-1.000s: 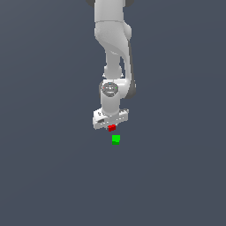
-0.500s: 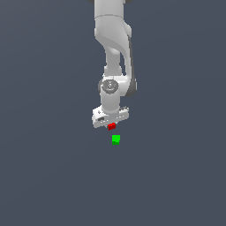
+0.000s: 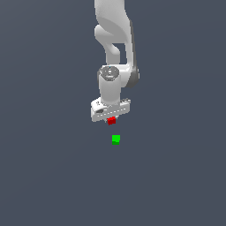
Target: Stack the red cube on top of the green cube.
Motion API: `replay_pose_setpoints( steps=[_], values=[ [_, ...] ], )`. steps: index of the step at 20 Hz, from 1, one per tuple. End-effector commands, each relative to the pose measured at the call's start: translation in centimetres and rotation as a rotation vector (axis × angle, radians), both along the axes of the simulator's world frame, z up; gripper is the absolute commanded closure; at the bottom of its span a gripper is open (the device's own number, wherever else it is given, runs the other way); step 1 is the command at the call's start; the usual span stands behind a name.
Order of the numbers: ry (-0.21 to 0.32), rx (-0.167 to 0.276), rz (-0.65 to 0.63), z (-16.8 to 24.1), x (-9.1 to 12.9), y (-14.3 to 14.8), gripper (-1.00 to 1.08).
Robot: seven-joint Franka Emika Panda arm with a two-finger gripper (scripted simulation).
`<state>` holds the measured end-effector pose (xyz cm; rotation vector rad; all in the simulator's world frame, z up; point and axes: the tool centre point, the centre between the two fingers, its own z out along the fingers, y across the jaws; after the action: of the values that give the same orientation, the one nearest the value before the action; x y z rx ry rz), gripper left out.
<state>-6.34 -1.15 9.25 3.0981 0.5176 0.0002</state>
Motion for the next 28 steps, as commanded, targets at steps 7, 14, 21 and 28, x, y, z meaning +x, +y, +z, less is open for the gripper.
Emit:
replay_pose_setpoints(
  steps=[7, 14, 21, 28],
  values=[
    [0.000, 0.000, 0.000, 2.3, 0.0, 0.0, 1.08],
    [-0.001, 0.000, 0.000, 1.8, 0.7, 0.2, 1.08],
    [-0.001, 0.000, 0.000, 0.5, 3.0, 1.0, 1.08],
    [0.000, 0.000, 0.000, -1.4, 6.4, 2.0, 1.08]
  ],
)
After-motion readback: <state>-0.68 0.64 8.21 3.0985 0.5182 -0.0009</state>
